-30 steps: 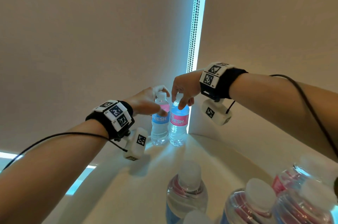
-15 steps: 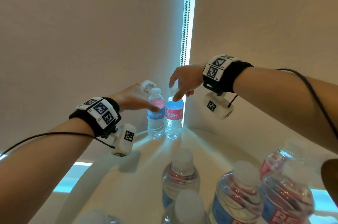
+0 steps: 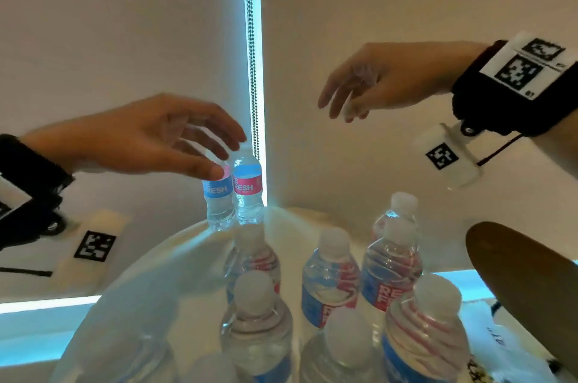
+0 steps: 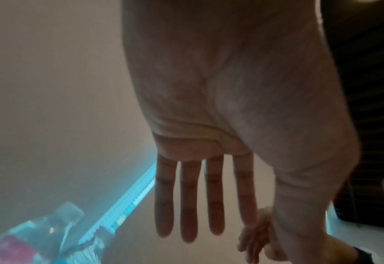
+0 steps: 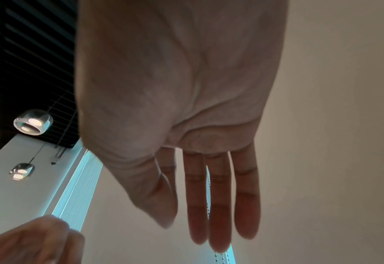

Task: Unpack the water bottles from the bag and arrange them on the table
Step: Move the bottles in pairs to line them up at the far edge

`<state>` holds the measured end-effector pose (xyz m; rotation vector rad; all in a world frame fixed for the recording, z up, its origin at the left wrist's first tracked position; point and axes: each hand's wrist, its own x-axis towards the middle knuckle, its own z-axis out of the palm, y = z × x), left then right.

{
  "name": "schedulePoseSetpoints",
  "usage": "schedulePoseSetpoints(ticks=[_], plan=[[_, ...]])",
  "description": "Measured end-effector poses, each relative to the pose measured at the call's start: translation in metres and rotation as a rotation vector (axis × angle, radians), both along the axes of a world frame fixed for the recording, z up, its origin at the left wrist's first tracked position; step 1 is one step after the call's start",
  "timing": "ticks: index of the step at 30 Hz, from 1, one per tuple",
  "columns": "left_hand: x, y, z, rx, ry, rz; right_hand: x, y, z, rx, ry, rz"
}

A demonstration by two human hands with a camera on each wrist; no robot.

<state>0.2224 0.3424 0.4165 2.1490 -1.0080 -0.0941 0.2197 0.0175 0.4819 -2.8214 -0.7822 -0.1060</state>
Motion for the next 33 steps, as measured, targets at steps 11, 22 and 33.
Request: schedulePoseSetpoints(ticks=[11,22,33], plan=[[-0.028,-0.031,-0.036,0.390,0.181,-0.313,-0.072,-0.069,-0.086,0.003,0.262,-0.072],[-0.020,-0.039,-0.051,0.306,0.194,-0.323,-0.066,-0.071,-0.133,0.144,0.174,-0.075],[0.027,-0.066,-0.032,0.314,-0.071,-0.146,-0.006,-0.051,-0.112,0.176,0.087,-0.046]])
